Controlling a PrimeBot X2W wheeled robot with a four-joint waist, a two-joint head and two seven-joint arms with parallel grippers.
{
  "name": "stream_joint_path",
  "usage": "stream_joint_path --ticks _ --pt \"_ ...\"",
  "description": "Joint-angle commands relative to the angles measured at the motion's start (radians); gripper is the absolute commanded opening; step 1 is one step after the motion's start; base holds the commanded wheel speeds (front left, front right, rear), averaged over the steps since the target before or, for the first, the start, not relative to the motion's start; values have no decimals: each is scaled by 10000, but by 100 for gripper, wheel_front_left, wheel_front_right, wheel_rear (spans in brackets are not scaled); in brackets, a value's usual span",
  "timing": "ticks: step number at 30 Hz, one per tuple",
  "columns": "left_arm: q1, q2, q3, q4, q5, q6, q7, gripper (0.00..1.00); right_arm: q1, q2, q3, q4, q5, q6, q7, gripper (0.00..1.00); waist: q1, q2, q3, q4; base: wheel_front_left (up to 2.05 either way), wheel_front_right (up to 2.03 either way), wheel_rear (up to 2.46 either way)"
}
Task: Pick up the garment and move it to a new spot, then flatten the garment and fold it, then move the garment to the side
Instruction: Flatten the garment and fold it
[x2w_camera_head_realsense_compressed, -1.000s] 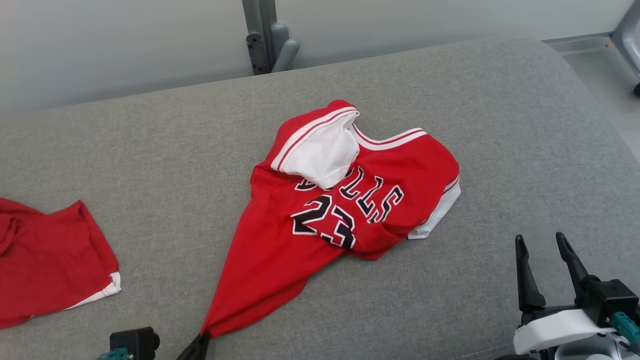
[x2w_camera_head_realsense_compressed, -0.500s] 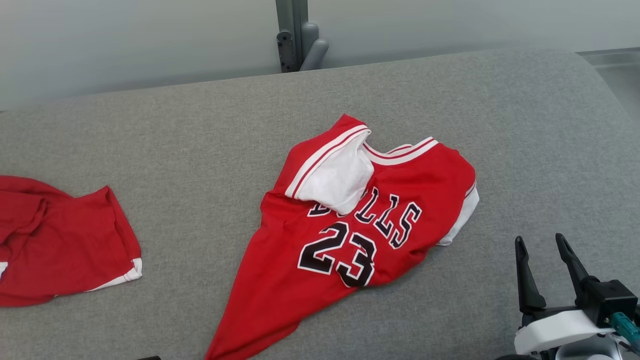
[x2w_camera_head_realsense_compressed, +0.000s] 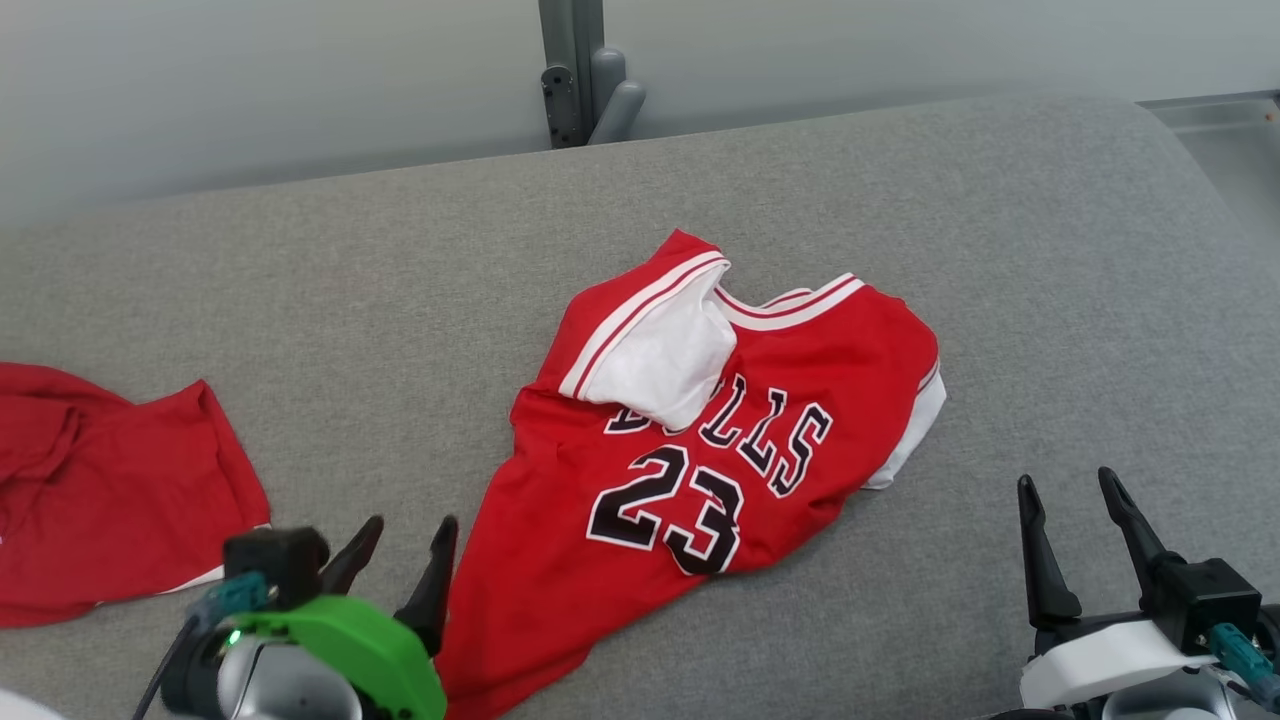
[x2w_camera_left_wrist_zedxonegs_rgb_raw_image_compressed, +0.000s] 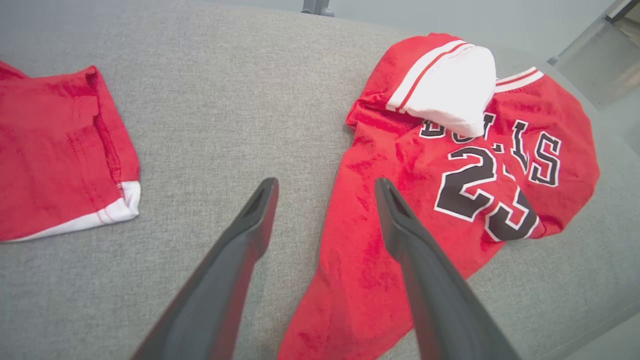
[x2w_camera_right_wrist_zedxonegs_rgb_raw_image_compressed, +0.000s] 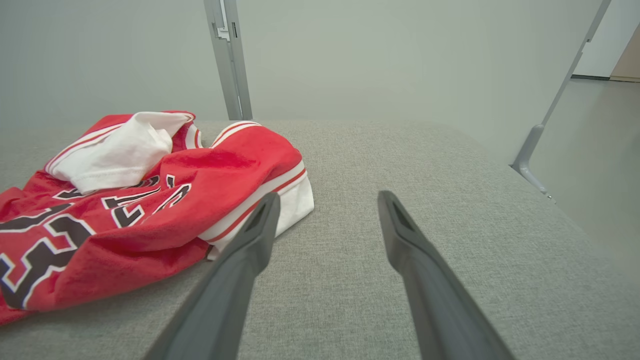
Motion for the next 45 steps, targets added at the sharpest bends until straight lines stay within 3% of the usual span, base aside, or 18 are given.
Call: stream_joint_path --ticks 1,11,16,23,38,39,40,41,44,45 --pt "-372 -33 -176 110 222 -113 122 100 -69 -17 44 25 0 -7 -31 100 0 0 55 -90 0 0 0" --pt "-3979 -1470 -1770 3746 1654 -1433 688 100 -438 47 230 37 104 -7 -31 100 0 0 419 -933 0 0 0" --pt "-4949 -1642 -2396 5283 2364 -2083 533 100 -297 115 108 65 153 -7 -31 100 0 0 531 -1312 0 0 0" --pt "-5848 -1734 -3213 7077 3505 -2502 -221 100 -277 182 110 41 194 -7 -31 100 0 0 660 -1530 0 0 0" --pt "-6641 -2629 -3311 9024 3461 -2993 -1805 100 -512 235 185 94 325 -7 -31 100 0 0 718 -1618 0 0 0" --pt "-6666 -2691 -3319 9151 3437 -3034 -1840 89 -510 234 186 98 352 -7 -31 100 0 0 722 -1624 0 0 0" --pt "-6666 -2691 -3319 9151 3437 -3034 -1840 89 -510 234 186 98 352 -7 -31 100 0 0 722 -1624 0 0 0" --pt "-6689 -2745 -3337 9268 3415 -3089 -1895 75 -508 235 186 102 351 -7 -31 100 0 0 724 -1627 0 0 0" --pt "-6802 -2902 -3304 9640 3333 -3252 -2037 0 -511 235 196 112 402 -7 -31 100 0 0 719 -1658 0 0 0" --pt "-6876 -3014 -3273 9853 3239 -3380 -2164 0 -515 235 182 114 411 -7 -31 100 0 0 706 -1681 0 0 0"
